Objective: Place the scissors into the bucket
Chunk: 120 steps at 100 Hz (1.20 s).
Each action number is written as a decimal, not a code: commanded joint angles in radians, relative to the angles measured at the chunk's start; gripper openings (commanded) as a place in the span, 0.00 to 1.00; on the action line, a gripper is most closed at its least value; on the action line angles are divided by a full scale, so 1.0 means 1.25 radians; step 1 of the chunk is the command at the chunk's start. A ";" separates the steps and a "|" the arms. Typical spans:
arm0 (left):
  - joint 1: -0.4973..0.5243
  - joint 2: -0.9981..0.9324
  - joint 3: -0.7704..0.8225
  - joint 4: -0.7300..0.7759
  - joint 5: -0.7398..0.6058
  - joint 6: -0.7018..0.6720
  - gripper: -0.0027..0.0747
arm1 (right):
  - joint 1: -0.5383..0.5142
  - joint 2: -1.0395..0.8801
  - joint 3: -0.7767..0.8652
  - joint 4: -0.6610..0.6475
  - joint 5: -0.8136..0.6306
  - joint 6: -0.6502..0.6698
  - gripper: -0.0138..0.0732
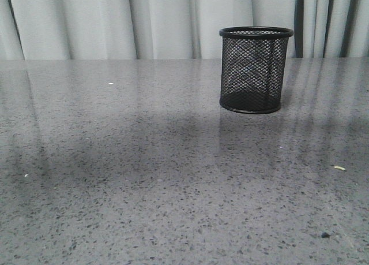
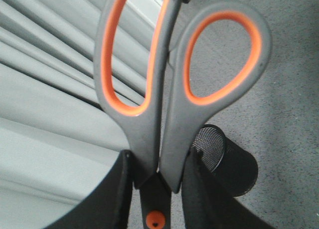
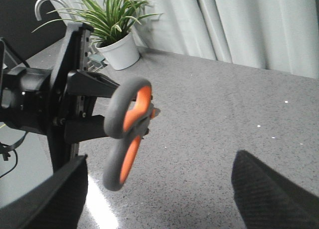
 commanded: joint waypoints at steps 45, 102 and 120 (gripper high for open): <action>-0.007 -0.015 -0.021 -0.030 -0.058 -0.002 0.01 | 0.166 0.115 -0.051 0.026 -0.163 0.004 0.78; -0.007 -0.015 -0.021 -0.030 -0.058 -0.002 0.01 | 0.204 0.199 -0.051 0.099 -0.208 0.004 0.14; -0.007 -0.025 -0.021 -0.036 -0.061 -0.009 0.07 | 0.204 0.203 -0.051 0.099 -0.199 0.004 0.08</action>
